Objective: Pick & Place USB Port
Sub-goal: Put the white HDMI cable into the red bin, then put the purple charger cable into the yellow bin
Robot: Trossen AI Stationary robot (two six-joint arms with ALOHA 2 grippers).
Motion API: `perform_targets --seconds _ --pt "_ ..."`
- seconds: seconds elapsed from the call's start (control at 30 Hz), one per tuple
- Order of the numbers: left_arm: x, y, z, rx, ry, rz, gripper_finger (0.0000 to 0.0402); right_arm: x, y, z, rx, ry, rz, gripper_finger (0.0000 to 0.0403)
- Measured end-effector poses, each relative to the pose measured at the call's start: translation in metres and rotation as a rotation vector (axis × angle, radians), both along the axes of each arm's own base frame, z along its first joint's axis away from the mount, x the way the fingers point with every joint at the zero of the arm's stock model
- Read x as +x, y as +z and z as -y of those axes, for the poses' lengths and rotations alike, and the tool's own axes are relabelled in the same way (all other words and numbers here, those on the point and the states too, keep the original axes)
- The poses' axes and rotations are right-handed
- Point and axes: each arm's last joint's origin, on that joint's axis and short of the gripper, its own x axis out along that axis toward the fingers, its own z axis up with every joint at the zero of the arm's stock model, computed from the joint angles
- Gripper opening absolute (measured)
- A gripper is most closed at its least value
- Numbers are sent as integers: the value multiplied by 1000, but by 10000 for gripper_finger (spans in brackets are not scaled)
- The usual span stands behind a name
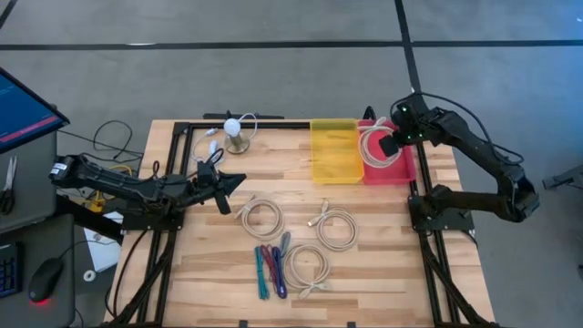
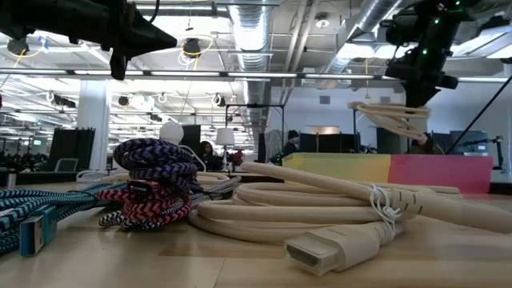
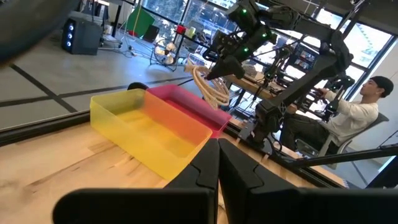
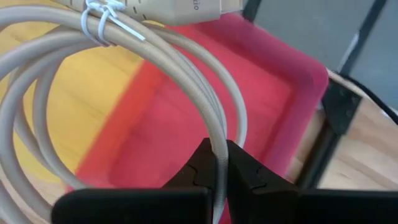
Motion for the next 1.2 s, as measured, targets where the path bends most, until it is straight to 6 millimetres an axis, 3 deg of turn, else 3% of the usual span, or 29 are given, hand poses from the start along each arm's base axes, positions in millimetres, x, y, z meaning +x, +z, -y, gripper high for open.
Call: perform_targets --seconds 0.27,0.53,0.77,1.03,1.2 --pt "0 0 0 0 0 0 6 12 -29 -2 -41 -47 -189 3" --pt "0 0 0 0 0 0 6 11 -65 -11 -73 -80 -307 3" --pt "0 0 0 0 0 0 6 12 -64 -10 -82 -80 -300 15" --pt "0 0 0 0 0 0 6 12 -63 -10 -69 -62 -293 118" --pt "0 0 0 0 0 1 6 18 -45 -12 25 113 -211 156"
